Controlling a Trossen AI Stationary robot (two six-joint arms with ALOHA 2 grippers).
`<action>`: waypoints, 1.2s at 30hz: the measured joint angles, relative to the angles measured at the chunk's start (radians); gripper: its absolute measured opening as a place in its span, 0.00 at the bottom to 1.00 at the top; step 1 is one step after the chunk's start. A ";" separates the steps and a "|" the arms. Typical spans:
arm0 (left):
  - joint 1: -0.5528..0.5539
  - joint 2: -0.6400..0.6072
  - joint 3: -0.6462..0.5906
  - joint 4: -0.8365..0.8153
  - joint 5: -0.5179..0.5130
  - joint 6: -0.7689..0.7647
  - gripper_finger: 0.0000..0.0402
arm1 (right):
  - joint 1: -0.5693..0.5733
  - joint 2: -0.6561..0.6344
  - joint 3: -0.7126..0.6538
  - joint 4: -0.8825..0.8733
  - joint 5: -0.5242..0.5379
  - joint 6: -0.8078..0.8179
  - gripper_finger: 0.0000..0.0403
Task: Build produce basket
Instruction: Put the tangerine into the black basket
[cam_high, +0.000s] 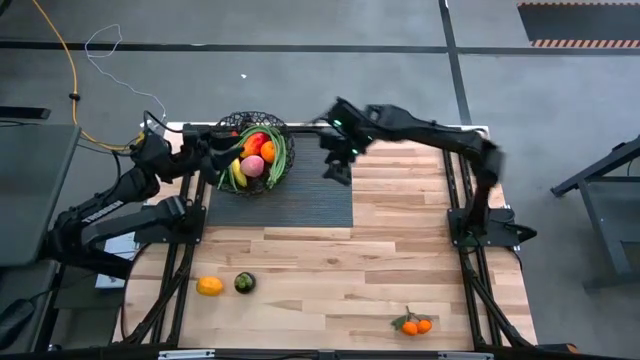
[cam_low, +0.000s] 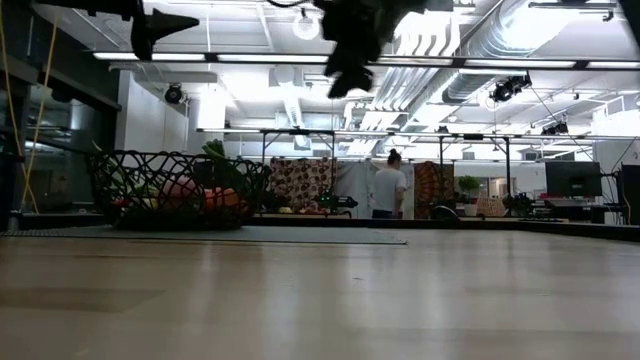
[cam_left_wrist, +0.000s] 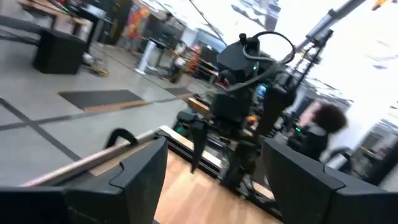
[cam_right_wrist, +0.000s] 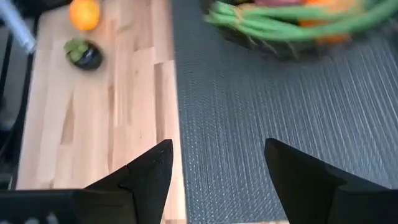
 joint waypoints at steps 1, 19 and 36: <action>-0.018 0.003 -0.002 0.008 0.000 0.000 0.62 | 0.008 -0.065 -0.112 0.085 0.024 0.055 0.61; -0.397 0.185 -0.151 0.455 -0.204 -0.041 0.62 | 0.326 -0.843 -0.909 0.822 0.369 0.425 0.61; -0.632 0.275 0.085 0.136 -0.386 0.380 0.62 | 0.365 -0.843 -0.919 0.849 0.368 0.189 0.61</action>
